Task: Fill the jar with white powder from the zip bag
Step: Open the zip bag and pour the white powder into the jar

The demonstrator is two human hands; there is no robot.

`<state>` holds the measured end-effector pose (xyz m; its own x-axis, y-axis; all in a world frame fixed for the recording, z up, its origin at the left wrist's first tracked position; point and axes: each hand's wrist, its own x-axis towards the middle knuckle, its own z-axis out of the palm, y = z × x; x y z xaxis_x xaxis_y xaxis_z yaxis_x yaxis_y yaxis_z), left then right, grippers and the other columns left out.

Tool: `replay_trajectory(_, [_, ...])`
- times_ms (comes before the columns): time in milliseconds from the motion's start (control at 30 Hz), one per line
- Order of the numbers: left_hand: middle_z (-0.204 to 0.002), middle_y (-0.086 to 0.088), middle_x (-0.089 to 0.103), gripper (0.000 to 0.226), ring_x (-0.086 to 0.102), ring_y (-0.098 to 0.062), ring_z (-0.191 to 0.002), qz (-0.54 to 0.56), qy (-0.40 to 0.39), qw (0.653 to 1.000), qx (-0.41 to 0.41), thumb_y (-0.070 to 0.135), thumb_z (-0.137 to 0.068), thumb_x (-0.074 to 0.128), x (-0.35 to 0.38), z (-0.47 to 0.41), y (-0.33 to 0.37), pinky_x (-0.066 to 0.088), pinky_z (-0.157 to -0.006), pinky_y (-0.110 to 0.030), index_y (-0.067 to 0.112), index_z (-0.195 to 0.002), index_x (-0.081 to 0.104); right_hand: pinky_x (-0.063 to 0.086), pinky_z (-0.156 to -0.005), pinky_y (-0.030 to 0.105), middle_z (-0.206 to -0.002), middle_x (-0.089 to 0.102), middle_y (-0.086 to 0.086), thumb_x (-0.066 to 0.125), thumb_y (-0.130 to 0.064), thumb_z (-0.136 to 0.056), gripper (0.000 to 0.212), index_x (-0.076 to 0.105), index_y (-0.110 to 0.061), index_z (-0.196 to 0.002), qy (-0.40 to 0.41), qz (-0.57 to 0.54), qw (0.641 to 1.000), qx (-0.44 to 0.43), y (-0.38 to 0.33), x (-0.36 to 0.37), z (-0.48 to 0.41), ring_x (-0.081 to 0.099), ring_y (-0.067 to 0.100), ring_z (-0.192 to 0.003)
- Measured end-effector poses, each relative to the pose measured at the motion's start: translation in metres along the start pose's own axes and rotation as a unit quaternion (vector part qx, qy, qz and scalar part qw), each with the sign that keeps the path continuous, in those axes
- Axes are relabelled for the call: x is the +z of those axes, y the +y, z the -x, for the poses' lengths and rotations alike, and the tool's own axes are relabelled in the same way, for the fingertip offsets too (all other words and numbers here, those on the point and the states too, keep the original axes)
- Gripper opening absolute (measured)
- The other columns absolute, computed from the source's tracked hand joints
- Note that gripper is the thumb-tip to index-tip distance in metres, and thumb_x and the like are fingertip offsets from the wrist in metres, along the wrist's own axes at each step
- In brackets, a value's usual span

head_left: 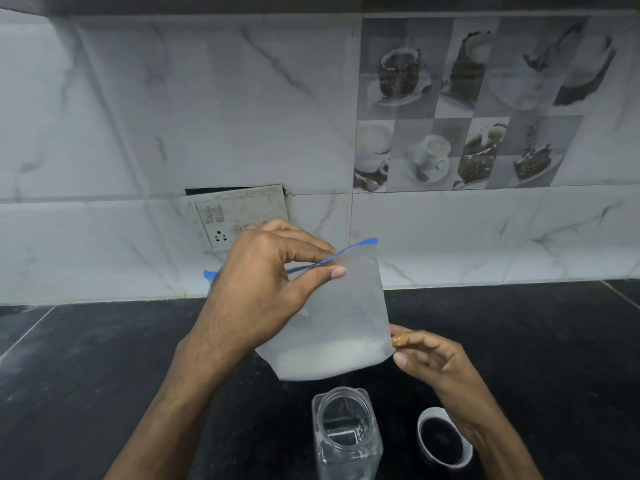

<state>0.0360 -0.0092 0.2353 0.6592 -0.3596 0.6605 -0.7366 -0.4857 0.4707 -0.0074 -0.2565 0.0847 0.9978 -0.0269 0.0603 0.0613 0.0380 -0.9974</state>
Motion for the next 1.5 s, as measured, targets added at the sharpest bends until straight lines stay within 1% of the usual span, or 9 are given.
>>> replay_trajectory(167, [-0.088,0.024,0.071,0.01,0.063,-0.001,-0.089,-0.004,0.011,1.0,-0.002,0.032,-0.077,0.079,0.0,-0.001,0.001,0.052,-0.084,-0.032,0.028,-0.086,0.08,0.056,-0.081,0.023,-0.113,0.074,0.005,0.078,-0.013,-0.069,0.012,0.077,-0.01,-0.081,0.046,-0.017,0.998,-0.025,0.003,0.005,0.002,0.07,0.022,-0.106])
replay_trajectory(333, [-0.086,0.032,0.066,0.011,0.062,0.0,-0.089,-0.007,0.031,0.999,0.004,0.035,-0.076,0.075,-0.001,0.001,0.003,0.052,-0.083,-0.031,0.031,-0.085,0.078,0.055,-0.069,0.02,-0.085,0.076,0.01,0.076,-0.001,-0.075,0.018,0.076,-0.013,-0.088,0.066,0.002,0.997,-0.045,0.002,0.014,0.005,0.071,0.014,-0.077])
replay_trajectory(433, [-0.08,0.04,0.065,0.011,0.063,0.0,-0.09,0.001,0.045,0.999,0.0,0.035,-0.075,0.076,-0.005,0.003,0.002,0.051,-0.083,-0.026,0.039,-0.085,0.075,0.056,-0.074,0.022,-0.084,0.075,0.014,0.074,0.005,-0.076,0.032,0.069,-0.009,-0.104,0.074,-0.014,0.995,-0.069,0.0,0.013,0.005,0.07,0.016,-0.076])
replay_trajectory(533, [-0.092,0.04,0.065,0.011,0.063,-0.002,-0.092,0.009,0.053,0.999,-0.01,0.035,-0.075,0.076,-0.008,0.005,0.002,0.05,-0.083,-0.024,0.042,-0.083,0.073,0.057,-0.075,0.024,-0.088,0.074,0.016,0.078,0.0,-0.069,0.049,0.062,-0.009,-0.114,0.058,-0.049,0.995,-0.068,-0.002,0.017,0.008,0.068,0.018,-0.076])
replay_trajectory(767, [-0.096,0.041,0.064,0.015,0.063,0.002,-0.093,0.007,0.056,0.998,-0.021,0.032,-0.074,0.078,-0.014,0.01,-0.003,0.05,-0.084,-0.019,0.042,-0.084,0.072,0.056,-0.075,0.029,-0.084,0.075,0.012,0.077,0.0,-0.076,0.037,0.067,-0.014,-0.109,0.07,0.007,0.994,-0.084,-0.008,0.025,0.013,0.065,0.023,-0.075])
replay_trajectory(900, [-0.083,0.045,0.064,0.017,0.062,0.008,-0.091,0.013,0.069,0.997,-0.034,0.031,-0.073,0.078,-0.019,0.015,-0.009,0.046,-0.083,-0.01,0.043,-0.082,0.07,0.056,-0.072,0.033,-0.084,0.078,0.003,0.076,-0.002,-0.08,0.033,0.069,-0.02,-0.107,0.068,0.081,0.989,-0.107,-0.017,0.025,0.016,0.071,0.022,-0.076])
replay_trajectory(1000, [-0.083,0.044,0.064,0.017,0.062,0.008,-0.09,0.015,0.067,0.997,-0.034,0.032,-0.072,0.078,-0.019,0.018,-0.011,0.045,-0.084,-0.011,0.042,-0.083,0.071,0.053,-0.061,0.025,-0.076,0.076,0.006,0.078,0.006,-0.076,0.039,0.069,-0.025,-0.098,0.081,0.087,0.984,-0.132,-0.018,0.029,0.014,0.064,0.017,-0.063])
replay_trajectory(1133, [-0.086,0.046,0.063,0.018,0.061,0.008,-0.091,0.015,0.061,0.997,-0.033,0.034,-0.072,0.077,-0.018,0.022,-0.012,0.044,-0.083,-0.008,0.044,-0.085,0.07,0.049,-0.057,0.037,-0.07,0.073,0.003,0.077,0.003,-0.07,0.04,0.065,-0.029,-0.091,0.082,0.127,0.975,-0.163,-0.016,0.032,0.015,0.054,0.026,-0.06])
replay_trajectory(1500, [-0.092,0.035,0.067,0.013,0.063,0.006,-0.092,0.039,0.09,0.993,-0.059,0.034,-0.071,0.078,-0.02,0.027,-0.016,0.048,-0.085,-0.014,0.041,-0.08,0.073,0.046,-0.05,0.04,-0.068,0.066,-0.002,0.072,0.011,-0.07,0.044,0.065,-0.028,-0.089,0.127,0.175,0.952,-0.216,-0.025,0.032,0.008,0.046,0.023,-0.053])
